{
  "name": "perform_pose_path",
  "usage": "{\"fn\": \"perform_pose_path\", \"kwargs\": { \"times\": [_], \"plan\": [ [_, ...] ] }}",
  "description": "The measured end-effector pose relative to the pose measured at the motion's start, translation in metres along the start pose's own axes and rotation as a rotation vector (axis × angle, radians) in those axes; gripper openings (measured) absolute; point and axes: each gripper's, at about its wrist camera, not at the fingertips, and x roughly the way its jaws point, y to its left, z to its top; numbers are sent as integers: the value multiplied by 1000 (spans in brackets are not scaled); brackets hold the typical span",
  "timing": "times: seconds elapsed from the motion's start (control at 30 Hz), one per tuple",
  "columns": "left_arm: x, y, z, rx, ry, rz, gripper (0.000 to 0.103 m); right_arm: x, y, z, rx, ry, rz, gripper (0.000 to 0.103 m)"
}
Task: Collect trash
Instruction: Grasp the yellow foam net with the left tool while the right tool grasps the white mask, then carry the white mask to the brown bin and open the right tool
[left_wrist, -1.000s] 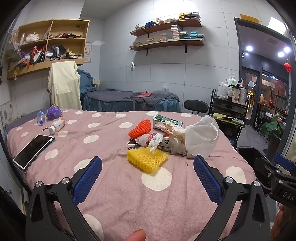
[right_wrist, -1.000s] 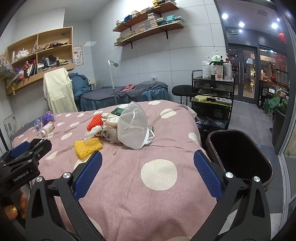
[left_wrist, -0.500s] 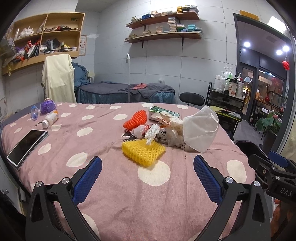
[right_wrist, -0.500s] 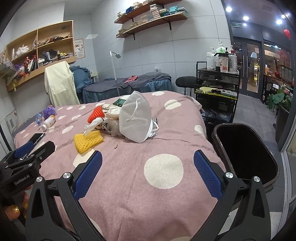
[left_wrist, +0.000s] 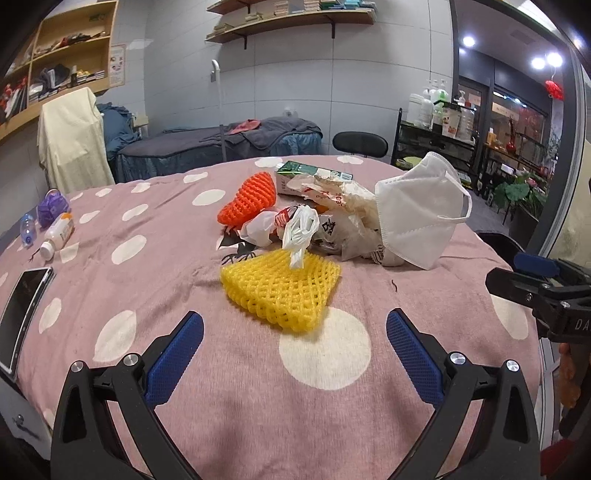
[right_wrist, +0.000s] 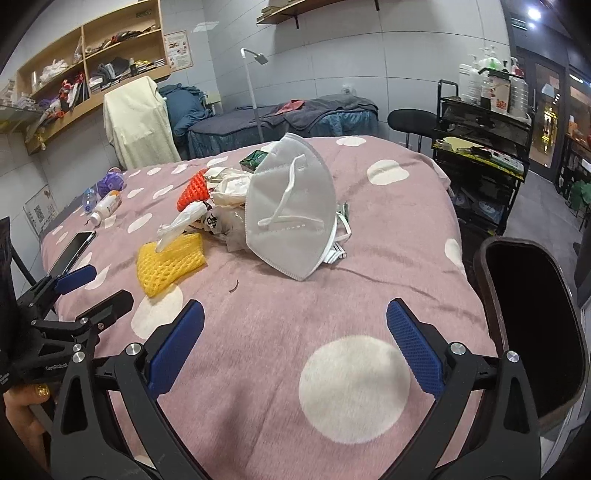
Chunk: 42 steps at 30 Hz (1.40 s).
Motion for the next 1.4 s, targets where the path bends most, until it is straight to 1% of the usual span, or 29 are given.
{"fn": "perform_pose_path", "kwargs": {
  "times": [0.17, 0.27, 0.33, 0.4, 0.43, 0.47, 0.5, 0.53, 0.57, 0.6, 0.63, 0.7, 0.73, 0.8, 0.9, 0.97, 1.17, 1.3, 1.4],
  "plan": [
    [28, 7, 19, 28, 38, -42, 97, 20, -1, 33, -45, -20, -18, 98],
    [48, 7, 25, 61, 100, -57, 96, 36, -6, 53, -44, -16, 6, 98],
    [59, 4, 25, 84, 137, -66, 92, 48, -8, 64, -37, 1, 27, 98],
    [66, 2, 25, 99, 162, -64, 85, 58, -9, 70, -37, 13, 51, 97],
    [68, 3, 24, 101, 170, -60, 83, 62, -9, 71, -35, 24, 63, 88],
    [69, 3, 23, 99, 174, -54, 78, 66, -9, 72, -32, 34, 78, 79],
    [69, 4, 21, 92, 177, -50, 74, 70, -10, 72, -25, 52, 104, 61],
    [69, 6, 20, 79, 176, -53, 72, 73, -11, 71, -16, 67, 122, 49],
    [67, 8, 18, 62, 171, -55, 68, 75, -10, 69, -10, 73, 139, 43],
    [65, 11, 17, 42, 167, -56, 63, 76, -9, 67, -7, 79, 153, 33],
    [64, 14, 17, 26, 166, -56, 60, 76, -7, 65, -11, 83, 160, 22],
    [59, 19, 16, -14, 156, -62, 47, 73, -1, 60, -31, 76, 161, 14],
    [57, 21, 17, -33, 150, -69, 44, 70, 3, 59, -46, 67, 157, 11],
    [52, 25, 17, -77, 136, -86, 32, 64, 7, 56, -58, 48, 161, 6],
    [46, 28, 15, -129, 125, -109, 23, 53, 7, 53, -43, 25, 178, 5],
    [41, 26, 13, -143, 115, -124, 21, 45, 8, 52, -30, 9, 188, 5],
    [20, 13, 12, -164, 73, -173, 20, 17, 9, 47, -38, -43, 164, 4],
    [8, -2, 16, -155, 48, -217, 20, -1, 0, 44, -2, -73, 157, 4],
    [2, -17, 19, -133, 30, -252, 20, -18, -9, 42, 7, -109, 119, 4]
  ]
}}
